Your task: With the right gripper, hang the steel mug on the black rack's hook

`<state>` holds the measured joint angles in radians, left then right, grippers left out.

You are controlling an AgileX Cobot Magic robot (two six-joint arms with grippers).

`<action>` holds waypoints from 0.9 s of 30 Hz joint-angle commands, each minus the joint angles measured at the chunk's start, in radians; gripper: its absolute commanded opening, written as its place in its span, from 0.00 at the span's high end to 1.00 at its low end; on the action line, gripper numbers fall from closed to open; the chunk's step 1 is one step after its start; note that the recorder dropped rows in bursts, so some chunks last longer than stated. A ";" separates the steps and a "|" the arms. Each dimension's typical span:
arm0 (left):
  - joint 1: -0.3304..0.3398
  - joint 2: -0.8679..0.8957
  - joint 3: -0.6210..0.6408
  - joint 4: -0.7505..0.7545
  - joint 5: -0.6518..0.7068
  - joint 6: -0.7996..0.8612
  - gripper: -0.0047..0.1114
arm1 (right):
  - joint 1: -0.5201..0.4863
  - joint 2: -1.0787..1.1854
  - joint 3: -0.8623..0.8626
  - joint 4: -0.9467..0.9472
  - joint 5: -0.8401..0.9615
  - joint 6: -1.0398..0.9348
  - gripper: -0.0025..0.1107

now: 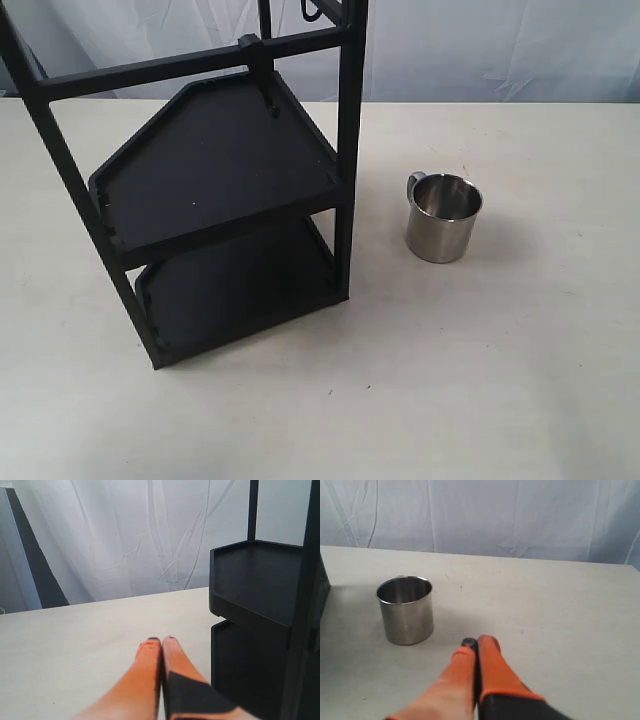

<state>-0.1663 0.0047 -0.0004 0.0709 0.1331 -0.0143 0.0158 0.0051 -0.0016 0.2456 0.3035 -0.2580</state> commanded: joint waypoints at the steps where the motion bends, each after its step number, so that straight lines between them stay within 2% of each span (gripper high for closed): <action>1: -0.005 -0.005 0.000 0.001 -0.005 -0.002 0.95 | -0.004 -0.005 0.002 0.064 -0.090 -0.006 0.99; 3: -0.005 -0.005 0.000 0.001 -0.005 -0.002 0.95 | -0.004 -0.005 0.002 0.206 -0.132 0.010 0.99; 6: -0.005 -0.005 0.000 0.001 -0.005 -0.002 0.95 | -0.004 -0.005 0.002 0.543 -0.192 0.012 0.99; 7: -0.005 -0.005 0.000 0.001 -0.005 -0.002 0.95 | -0.004 -0.005 0.002 0.732 -0.220 0.012 0.99; 8: -0.005 -0.005 0.000 0.001 -0.005 -0.002 0.95 | -0.004 -0.005 0.002 0.812 -0.232 0.014 0.99; 11: -0.005 -0.005 0.000 0.001 -0.005 -0.002 0.95 | -0.004 -0.005 0.002 1.239 -0.262 0.014 0.99; 14: -0.005 -0.005 0.000 0.001 -0.005 -0.002 0.95 | -0.004 -0.005 0.002 1.356 -0.265 0.014 0.99; 15: -0.005 -0.005 0.000 0.001 -0.005 -0.002 0.95 | -0.004 -0.005 0.002 1.471 -0.232 0.028 0.99; 17: -0.005 -0.005 0.000 0.001 -0.005 -0.002 0.95 | -0.004 -0.005 -0.006 1.499 -0.123 0.007 0.99; 19: -0.005 -0.005 0.000 0.001 -0.005 -0.002 0.95 | -0.004 -0.005 -0.107 1.439 -0.083 -0.237 0.99; 20: -0.005 -0.005 0.000 0.001 -0.005 -0.002 0.95 | -0.004 -0.003 -0.188 1.347 -0.091 -0.457 0.99; 22: -0.005 -0.005 0.000 0.001 -0.005 -0.002 0.95 | -0.004 0.097 -0.298 1.208 -0.119 -0.652 0.99; 27: -0.005 -0.005 0.000 0.001 -0.005 -0.002 0.95 | -0.004 0.498 -0.467 0.898 -0.046 -0.613 0.99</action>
<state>-0.1663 0.0047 -0.0004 0.0709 0.1331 -0.0143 0.0158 0.3165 -0.3995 1.3022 0.2000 -0.8685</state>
